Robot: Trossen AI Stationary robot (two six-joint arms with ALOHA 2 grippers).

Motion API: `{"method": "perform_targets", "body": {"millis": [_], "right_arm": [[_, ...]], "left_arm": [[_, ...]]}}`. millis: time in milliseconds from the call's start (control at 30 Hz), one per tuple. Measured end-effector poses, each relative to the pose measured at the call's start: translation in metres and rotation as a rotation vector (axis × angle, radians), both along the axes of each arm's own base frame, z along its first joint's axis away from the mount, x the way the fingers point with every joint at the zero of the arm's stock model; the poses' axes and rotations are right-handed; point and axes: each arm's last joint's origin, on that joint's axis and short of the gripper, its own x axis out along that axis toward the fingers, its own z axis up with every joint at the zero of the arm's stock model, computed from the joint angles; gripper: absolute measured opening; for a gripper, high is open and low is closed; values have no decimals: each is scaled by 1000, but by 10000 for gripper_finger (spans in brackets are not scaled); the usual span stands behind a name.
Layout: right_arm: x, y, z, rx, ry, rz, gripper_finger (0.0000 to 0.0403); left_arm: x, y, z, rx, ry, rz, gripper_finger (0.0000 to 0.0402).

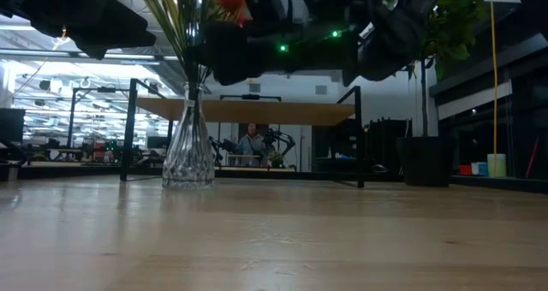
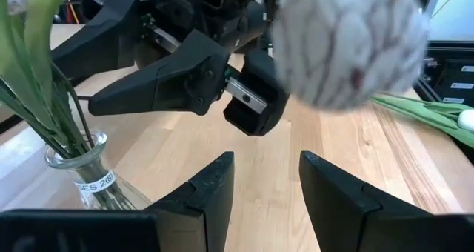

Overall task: Pick and place flowers into a vace then onto a shelf
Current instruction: Put the pink flowers into the transparent vase, then put the transparent vase on the shelf

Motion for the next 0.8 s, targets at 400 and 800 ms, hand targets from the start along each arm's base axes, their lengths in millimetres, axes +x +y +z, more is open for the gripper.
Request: {"method": "perform_targets", "body": {"millis": [400, 800], "right_arm": [[-2, 12, 2, -36, -8, -57, 161], [-16, 43, 32, -42, 73, 23, 160]], "left_arm": [[0, 0, 0, 1, 0, 0, 147], [0, -1, 0, 27, 13, -31, 147]]}}
